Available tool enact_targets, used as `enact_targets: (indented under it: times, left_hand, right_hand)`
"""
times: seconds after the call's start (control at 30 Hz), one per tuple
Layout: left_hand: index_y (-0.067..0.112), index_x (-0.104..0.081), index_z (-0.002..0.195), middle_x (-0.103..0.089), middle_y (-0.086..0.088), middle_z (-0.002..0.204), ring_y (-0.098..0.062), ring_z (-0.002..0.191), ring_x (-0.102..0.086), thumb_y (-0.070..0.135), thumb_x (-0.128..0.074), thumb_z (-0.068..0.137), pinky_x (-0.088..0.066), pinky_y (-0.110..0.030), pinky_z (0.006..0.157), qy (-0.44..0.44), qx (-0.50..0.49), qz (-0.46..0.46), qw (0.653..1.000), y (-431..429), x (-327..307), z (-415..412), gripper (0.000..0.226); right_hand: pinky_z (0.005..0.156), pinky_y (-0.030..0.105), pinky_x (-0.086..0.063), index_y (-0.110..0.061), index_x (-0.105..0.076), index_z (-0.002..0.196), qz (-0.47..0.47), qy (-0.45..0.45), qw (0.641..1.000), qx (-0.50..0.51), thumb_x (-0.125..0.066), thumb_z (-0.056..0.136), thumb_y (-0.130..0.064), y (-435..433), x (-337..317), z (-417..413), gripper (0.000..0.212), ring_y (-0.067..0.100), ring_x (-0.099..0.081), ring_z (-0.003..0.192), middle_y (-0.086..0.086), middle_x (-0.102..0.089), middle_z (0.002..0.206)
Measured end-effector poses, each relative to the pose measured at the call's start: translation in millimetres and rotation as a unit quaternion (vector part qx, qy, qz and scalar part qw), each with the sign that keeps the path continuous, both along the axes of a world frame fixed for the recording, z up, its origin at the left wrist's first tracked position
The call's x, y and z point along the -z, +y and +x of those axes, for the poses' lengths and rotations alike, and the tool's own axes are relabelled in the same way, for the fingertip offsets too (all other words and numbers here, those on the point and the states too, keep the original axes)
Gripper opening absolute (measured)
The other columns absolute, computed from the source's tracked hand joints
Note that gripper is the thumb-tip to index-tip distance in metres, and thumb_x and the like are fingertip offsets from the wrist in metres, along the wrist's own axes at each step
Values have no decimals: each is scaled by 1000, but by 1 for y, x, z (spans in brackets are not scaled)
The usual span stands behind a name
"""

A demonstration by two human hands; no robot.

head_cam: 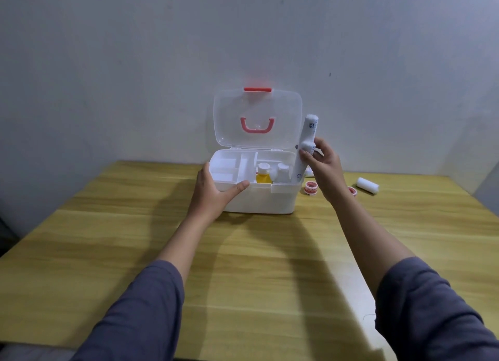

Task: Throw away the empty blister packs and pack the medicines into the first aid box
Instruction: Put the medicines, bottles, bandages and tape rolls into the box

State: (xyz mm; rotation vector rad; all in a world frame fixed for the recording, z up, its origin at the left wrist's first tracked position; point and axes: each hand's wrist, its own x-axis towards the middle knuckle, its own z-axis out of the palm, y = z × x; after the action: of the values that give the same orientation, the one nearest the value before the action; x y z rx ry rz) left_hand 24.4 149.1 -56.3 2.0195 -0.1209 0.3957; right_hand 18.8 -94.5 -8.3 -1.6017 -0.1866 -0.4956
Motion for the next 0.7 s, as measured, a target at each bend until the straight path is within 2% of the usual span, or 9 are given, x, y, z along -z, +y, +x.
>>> enact_targets:
  times: [0.17, 0.3, 0.37, 0.43, 0.47, 0.57, 0.7]
  left_hand:
    - [17, -29, 146, -38, -2, 146, -18, 135, -37, 57, -78, 65, -32, -25, 101, 4, 1, 2, 1000, 0, 0, -1, 102]
    - [17, -31, 145, -40, -2, 144, -18, 133, -38, 59, -77, 64, -34, -27, 101, 0, 2, 3, 1000, 1, 1, 0, 102]
    - [18, -33, 143, -42, -2, 142, -18, 131, -41, 60, -77, 63, -36, -28, 101, -3, 5, 3, 1000, 1, 1, 0, 101]
    - [18, -34, 143, -43, -2, 141, -18, 129, -41, 61, -76, 62, -37, -29, 101, -2, 7, 3, 1000, 2, 2, 1, 101]
    - [18, -34, 143, -43, -2, 141, -18, 129, -42, 62, -76, 62, -38, -30, 101, -2, 7, 3, 1000, 2, 2, 1, 101]
    - [18, -34, 143, -43, -2, 140, -19, 129, -42, 61, -77, 63, -38, -31, 102, -2, 6, 3, 1000, 1, 2, 1, 100]
    - [19, -35, 142, -44, -2, 140, -18, 130, -42, 59, -78, 64, -39, -33, 104, -7, 5, -3, 1000, 2, 2, 1, 98]
  right_hand:
    - [76, 14, -52, -2, -49, 117, -39, -9, 999, 1, -55, 89, -4, 8, -5, 4, 29, 11, -58, 90, 12, -58, 108]
    - [91, 27, -47, -11, -53, 111, -122, 27, 992, -4, -60, 87, -14, 1, 7, 0, 25, 16, -57, 104, 3, -59, 109]
    - [83, 21, -46, -14, -56, 108, -169, 24, 985, 10, -62, 86, -18, -2, 7, -4, 24, 12, -55, 106, -3, -60, 108]
    - [71, 18, -50, -13, -58, 108, -169, 26, 985, 7, -63, 84, -16, -3, 3, -5, 25, 12, -57, 100, 0, -62, 106]
    - [71, 19, -51, -12, -59, 109, -162, 28, 986, 4, -64, 83, -15, -4, 1, -5, 26, 13, -59, 98, 2, -63, 104]
    - [83, 33, -54, -8, -60, 108, -138, 40, 990, -12, -65, 82, -10, -9, -2, -6, 26, 18, -61, 95, 7, -65, 102]
    - [89, 40, -54, -2, -59, 108, -124, 57, 990, -37, -66, 82, -9, -11, -1, -7, 28, 26, -64, 96, 22, -65, 105]
